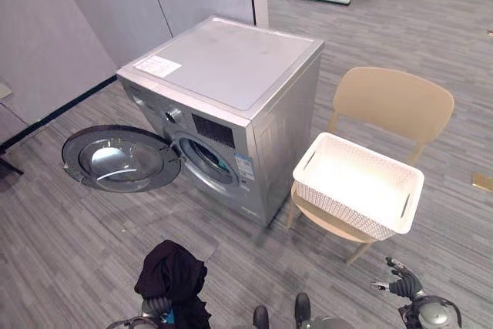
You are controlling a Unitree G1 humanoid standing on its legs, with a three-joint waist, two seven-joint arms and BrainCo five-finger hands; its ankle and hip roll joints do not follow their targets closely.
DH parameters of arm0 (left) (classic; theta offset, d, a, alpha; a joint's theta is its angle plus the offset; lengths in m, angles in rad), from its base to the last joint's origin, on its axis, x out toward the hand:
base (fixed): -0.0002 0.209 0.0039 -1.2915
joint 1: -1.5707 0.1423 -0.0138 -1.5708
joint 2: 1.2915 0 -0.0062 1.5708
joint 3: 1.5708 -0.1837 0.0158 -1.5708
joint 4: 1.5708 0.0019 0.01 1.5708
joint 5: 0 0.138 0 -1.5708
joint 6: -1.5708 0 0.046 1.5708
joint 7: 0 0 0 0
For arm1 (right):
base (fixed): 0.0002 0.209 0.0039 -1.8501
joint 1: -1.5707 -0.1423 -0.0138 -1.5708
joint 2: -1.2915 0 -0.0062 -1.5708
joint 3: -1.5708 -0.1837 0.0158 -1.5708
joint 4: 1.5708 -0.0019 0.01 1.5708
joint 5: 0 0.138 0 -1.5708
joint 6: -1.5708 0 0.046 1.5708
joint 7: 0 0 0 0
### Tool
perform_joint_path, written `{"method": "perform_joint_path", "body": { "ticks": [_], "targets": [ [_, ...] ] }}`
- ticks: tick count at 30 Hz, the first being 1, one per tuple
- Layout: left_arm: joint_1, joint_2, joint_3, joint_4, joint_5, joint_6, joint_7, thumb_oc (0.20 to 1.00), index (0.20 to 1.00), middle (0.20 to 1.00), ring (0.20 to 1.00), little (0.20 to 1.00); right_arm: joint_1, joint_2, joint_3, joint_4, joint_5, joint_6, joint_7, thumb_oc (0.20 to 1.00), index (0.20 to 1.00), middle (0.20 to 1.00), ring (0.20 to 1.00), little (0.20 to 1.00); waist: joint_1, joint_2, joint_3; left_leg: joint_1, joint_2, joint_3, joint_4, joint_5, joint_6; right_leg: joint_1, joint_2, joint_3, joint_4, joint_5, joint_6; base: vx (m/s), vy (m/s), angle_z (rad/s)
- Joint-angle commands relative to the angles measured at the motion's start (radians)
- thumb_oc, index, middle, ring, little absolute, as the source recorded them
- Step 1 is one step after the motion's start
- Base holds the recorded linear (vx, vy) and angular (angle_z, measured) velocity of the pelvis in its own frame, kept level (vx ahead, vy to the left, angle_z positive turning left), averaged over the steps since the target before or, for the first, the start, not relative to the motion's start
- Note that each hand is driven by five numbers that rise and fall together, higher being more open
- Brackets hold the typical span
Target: Grab the laundry basket,head to the washer,open it,put in the laundry and shut it.
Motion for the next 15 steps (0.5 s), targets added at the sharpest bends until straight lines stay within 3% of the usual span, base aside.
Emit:
{"method": "perform_joint_path", "body": {
  "ticks": [1, 3, 4, 5, 7, 9, 13, 15],
  "targets": [
    [-0.082, 0.032, 0.033, -0.026, -0.037, -0.045, 0.028, 0.200, 0.200, 0.200, 0.200, 0.200, -0.063, 0.001, 0.005, -0.058, 0.031, -0.048, -0.040, 1.000, 1.000, 1.000, 1.000, 1.000, 0.013, -0.061, 0.032, -0.086, -0.027, -0.024, 0.070, -0.022, -0.020, 0.085, -0.085, -0.001, 0.033, -0.151, 0.113, -0.13, -0.011, 0.43],
    [-0.116, 0.025, 0.019, -0.021, -0.042, -0.049, 0.040, 0.200, 0.200, 0.200, 0.200, 0.200, -0.070, 0.009, 0.002, -0.053, 0.028, -0.043, -0.059, 1.000, 1.000, 1.000, 1.000, 1.000, 0.012, -0.066, 0.051, -0.130, -0.019, 0.027, 0.100, -0.018, -0.026, 0.080, -0.105, -0.054, 0.028, -0.154, 0.111, -0.13, 0.029, 0.83],
    [-0.132, 0.021, 0.010, -0.040, -0.042, -0.050, 0.048, 0.200, 0.200, 0.200, 0.200, 0.200, -0.068, 0.016, 0.000, -0.044, 0.024, -0.034, -0.076, 1.000, 1.000, 1.000, 1.000, 1.000, 0.002, -0.070, 0.053, -0.142, 0.021, 0.154, 0.100, -0.018, -0.019, 0.083, -0.126, -0.113, 0.010, -0.146, 0.118, -0.09, 0.088, 1.19],
    [-0.132, 0.019, 0.008, -0.050, -0.039, -0.053, 0.051, 0.200, 0.200, 0.200, 0.200, 0.200, -0.065, 0.018, 0.003, -0.041, 0.019, -0.030, -0.081, 1.000, 1.000, 1.000, 1.000, 1.000, -0.002, -0.073, 0.054, -0.141, 0.041, 0.215, 0.095, -0.017, -0.017, 0.086, -0.135, -0.141, 0.003, -0.142, 0.121, -0.04, 0.083, 1.40],
    [-0.134, 0.019, 0.003, -0.056, -0.037, -0.055, 0.053, 0.200, 0.200, 0.200, 0.200, 0.200, -0.064, 0.020, 0.007, -0.036, 0.016, -0.029, -0.087, 1.000, 1.000, 1.000, 1.000, 1.000, -0.006, -0.076, 0.052, -0.127, 0.055, 0.249, 0.084, -0.036, -0.024, 0.101, -0.144, -0.163, 0.000, -0.155, 0.130, 0.09, 0.106, 1.66],
    [-0.170, 0.020, -0.012, -0.063, -0.035, -0.054, 0.056, 0.200, 0.200, 0.200, 0.200, 0.200, -0.076, 0.025, 0.011, -0.021, 0.014, -0.021, -0.100, 1.000, 1.000, 1.000, 1.000, 1.000, -0.014, -0.092, 0.061, -0.153, 0.103, 0.341, 0.100, -0.021, -0.034, 0.113, -0.183, -0.252, 0.003, -0.151, 0.135, 0.06, 0.177, 0.93],
    [-0.172, 0.017, -0.025, -0.077, -0.018, -0.052, 0.048, 0.200, 0.200, 0.200, 0.200, 0.200, -0.093, 0.037, 0.033, -0.005, -0.004, -0.020, -0.098, 1.000, 1.000, 1.000, 1.000, 1.000, -0.020, -0.087, 0.045, -0.129, 0.097, 0.346, 0.055, -0.026, -0.017, 0.131, -0.208, -0.307, 0.027, -0.162, 0.147, 0.16, 0.262, 0.99],
    [-0.177, 0.024, -0.020, -0.065, -0.006, -0.049, 0.049, 0.200, 0.200, 0.200, 0.200, 0.200, -0.129, 0.057, 0.070, 0.013, -0.018, -0.014, -0.094, 1.000, 1.000, 1.000, 1.000, 1.000, -0.003, -0.110, 0.040, -0.127, 0.063, 0.323, 0.059, -0.053, 0.007, 0.130, -0.236, -0.299, 0.081, -0.172, 0.154, 0.22, 0.287, 0.41]
  ]
}}
